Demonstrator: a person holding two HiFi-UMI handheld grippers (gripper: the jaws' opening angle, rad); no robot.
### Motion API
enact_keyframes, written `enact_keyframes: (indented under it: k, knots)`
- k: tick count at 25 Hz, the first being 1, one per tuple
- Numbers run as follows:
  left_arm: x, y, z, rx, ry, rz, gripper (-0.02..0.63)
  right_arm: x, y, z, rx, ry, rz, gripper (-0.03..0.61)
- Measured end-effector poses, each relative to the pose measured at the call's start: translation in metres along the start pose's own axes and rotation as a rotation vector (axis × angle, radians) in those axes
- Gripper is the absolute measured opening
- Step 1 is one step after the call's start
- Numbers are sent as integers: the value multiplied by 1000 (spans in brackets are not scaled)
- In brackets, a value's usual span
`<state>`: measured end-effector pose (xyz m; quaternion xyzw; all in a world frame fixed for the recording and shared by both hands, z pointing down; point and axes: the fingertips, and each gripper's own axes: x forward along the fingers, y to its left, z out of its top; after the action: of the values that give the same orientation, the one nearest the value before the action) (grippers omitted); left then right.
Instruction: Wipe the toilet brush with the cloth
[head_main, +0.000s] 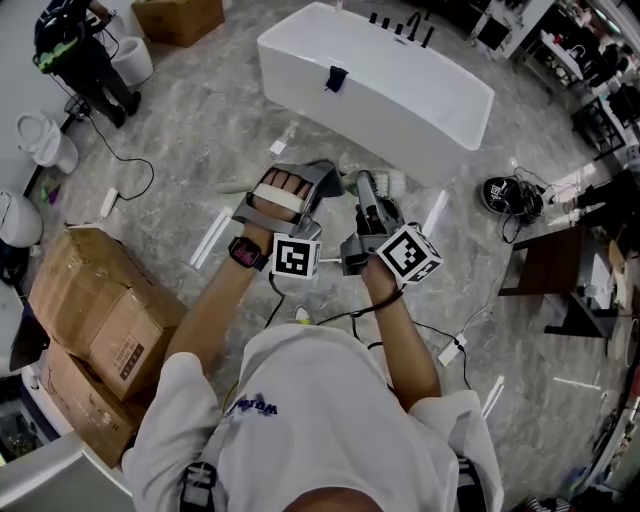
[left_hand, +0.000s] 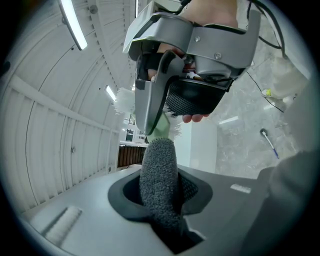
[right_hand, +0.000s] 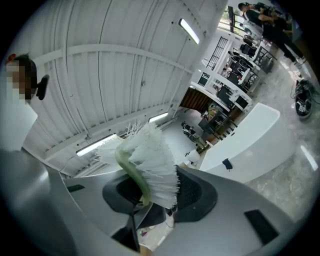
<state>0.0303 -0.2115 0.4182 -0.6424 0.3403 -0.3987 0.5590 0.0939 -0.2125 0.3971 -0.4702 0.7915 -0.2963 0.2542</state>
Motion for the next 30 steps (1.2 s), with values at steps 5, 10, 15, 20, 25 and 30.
enact_keyframes:
  k: [5, 10, 15, 20, 25, 30]
  knots:
    - [0, 3, 2, 21, -8, -4, 87, 0, 1, 3, -3, 2, 3, 163]
    - [-3, 2, 2, 26, -11, -10, 87, -3, 3, 4, -9, -1, 6, 163]
    - [-4, 2, 2, 27, -12, -18, 87, -5, -3, 6, 5, -2, 3, 163]
    - [-4, -1, 0, 23, -13, -30, 87, -8, -10, 8, 15, -1, -5, 163]
    - [-7, -2, -4, 27, -9, -30, 87, -9, -7, 7, 40, -7, 2, 163]
    - [-8, -1, -5, 26, -7, -29, 89, -10, -9, 12, 43, -13, 5, 163]
